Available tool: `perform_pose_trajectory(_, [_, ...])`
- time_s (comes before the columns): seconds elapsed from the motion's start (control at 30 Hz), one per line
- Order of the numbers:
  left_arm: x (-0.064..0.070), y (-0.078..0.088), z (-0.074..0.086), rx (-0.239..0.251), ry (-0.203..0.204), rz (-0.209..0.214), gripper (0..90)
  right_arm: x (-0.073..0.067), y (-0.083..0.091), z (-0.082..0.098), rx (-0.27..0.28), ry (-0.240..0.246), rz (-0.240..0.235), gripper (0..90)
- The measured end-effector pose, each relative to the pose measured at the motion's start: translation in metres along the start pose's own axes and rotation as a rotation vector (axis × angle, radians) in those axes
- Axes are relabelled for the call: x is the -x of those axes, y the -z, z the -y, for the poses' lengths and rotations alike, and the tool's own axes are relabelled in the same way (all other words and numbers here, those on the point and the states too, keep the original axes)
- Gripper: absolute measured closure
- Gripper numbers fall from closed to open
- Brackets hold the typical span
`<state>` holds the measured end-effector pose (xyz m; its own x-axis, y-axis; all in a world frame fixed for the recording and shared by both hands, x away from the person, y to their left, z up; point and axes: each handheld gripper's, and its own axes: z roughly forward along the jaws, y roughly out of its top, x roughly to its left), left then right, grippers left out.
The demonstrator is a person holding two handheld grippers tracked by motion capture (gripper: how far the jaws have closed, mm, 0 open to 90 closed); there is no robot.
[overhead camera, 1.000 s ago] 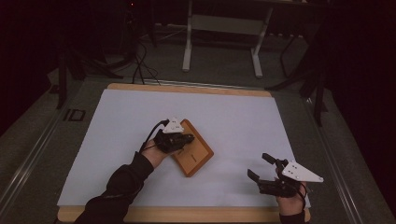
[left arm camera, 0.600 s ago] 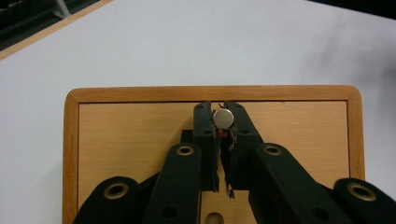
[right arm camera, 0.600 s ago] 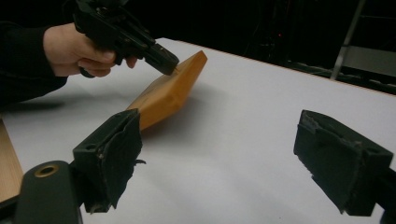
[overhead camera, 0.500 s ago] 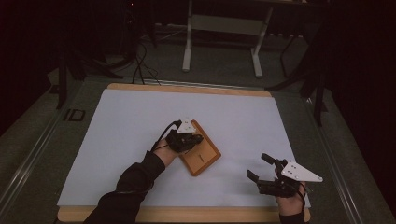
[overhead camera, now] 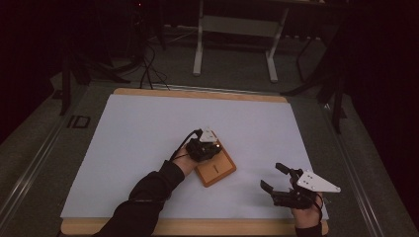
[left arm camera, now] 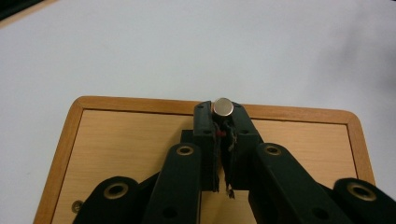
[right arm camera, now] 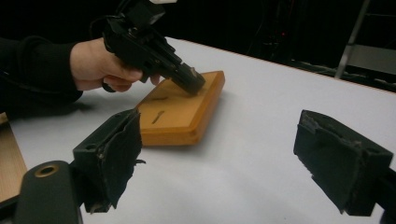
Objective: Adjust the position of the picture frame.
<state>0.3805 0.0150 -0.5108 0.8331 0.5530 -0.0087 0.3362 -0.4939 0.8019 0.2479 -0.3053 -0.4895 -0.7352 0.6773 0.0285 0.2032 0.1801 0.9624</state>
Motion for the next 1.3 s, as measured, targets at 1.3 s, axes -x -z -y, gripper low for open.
perform_pose_trajectory(1.3, [-0.003,-0.003,-0.001,-0.025,-0.012,0.014,82.4,0.001,-0.001,0.002,-0.008,-0.014,-0.012,14.7])
